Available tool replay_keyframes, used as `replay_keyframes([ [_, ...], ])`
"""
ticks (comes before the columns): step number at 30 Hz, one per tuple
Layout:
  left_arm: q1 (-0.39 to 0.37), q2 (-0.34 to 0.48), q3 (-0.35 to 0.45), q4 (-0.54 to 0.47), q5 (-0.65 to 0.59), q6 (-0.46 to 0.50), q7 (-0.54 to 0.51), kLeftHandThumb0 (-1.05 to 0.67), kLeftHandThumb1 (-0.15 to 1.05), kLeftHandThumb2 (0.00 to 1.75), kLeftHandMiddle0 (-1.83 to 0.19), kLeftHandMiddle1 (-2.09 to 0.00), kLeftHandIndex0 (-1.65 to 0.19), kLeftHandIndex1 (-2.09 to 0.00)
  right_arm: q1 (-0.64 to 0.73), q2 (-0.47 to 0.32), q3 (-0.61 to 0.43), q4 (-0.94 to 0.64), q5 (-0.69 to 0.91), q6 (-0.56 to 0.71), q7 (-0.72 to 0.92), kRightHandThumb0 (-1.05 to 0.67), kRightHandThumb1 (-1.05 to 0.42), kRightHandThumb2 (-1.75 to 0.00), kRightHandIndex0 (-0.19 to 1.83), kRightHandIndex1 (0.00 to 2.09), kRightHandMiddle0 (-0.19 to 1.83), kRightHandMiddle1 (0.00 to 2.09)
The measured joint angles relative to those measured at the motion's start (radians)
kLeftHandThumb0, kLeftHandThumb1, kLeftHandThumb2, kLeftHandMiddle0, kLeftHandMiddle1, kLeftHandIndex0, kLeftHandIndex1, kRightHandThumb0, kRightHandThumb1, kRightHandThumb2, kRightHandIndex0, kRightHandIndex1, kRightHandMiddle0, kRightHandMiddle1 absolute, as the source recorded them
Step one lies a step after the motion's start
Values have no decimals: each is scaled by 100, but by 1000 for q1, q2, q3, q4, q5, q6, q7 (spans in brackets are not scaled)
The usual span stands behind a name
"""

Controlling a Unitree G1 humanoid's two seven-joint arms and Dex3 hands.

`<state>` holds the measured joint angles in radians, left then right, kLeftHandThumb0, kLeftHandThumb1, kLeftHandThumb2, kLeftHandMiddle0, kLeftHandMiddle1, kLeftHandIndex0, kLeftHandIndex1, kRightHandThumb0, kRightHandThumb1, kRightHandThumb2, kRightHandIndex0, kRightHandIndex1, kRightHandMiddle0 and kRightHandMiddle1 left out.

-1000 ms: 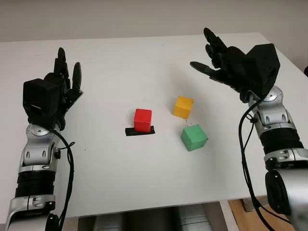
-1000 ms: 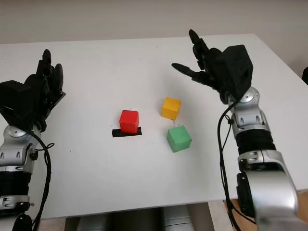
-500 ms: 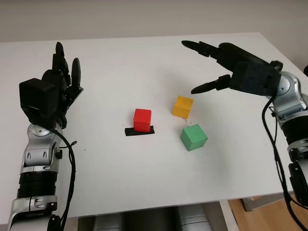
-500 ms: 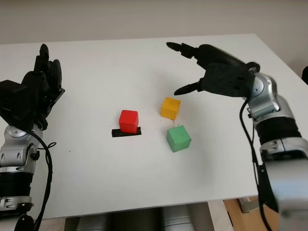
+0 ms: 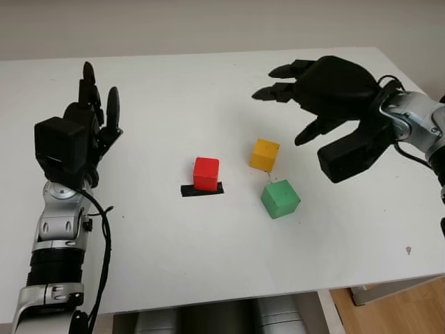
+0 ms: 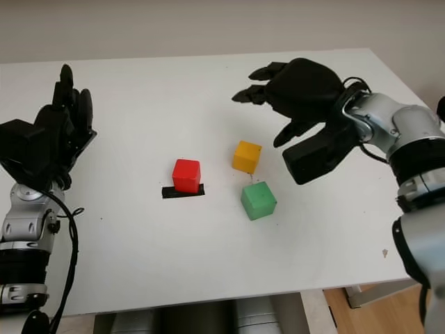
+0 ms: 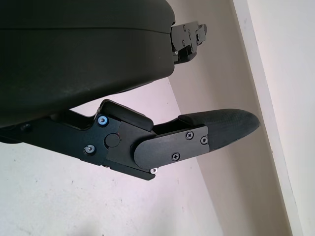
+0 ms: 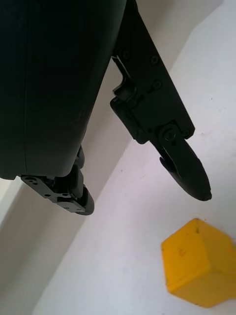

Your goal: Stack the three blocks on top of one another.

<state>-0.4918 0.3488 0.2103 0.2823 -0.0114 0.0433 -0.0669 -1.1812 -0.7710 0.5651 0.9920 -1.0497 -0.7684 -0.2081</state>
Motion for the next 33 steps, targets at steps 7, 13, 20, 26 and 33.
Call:
replay_keyframes([
  [7,0,0,-1,0,1,-1,-1,-83,105,66,19,0,19,0,-16,21,85,52,-81,15,-141,-53,-80,-6,11,5,34,8],
  [13,2,0,-13,-4,16,4,0,-83,105,68,19,0,19,0,-19,65,116,112,-77,16,-178,-48,-83,-6,9,5,35,8],
  [20,2,0,-17,-4,26,2,5,-82,105,68,19,0,19,-1,-19,109,116,142,-32,9,-159,-46,-84,-6,11,6,38,8],
  [26,2,0,-22,-3,28,-7,11,-82,105,68,19,0,19,-2,-18,116,127,143,-30,-2,-160,-45,-83,-5,14,7,42,9],
  [33,2,0,-31,2,39,-12,17,-84,105,68,19,0,19,-3,-18,115,138,142,-30,-10,-148,-45,-84,-6,15,6,46,10],
])
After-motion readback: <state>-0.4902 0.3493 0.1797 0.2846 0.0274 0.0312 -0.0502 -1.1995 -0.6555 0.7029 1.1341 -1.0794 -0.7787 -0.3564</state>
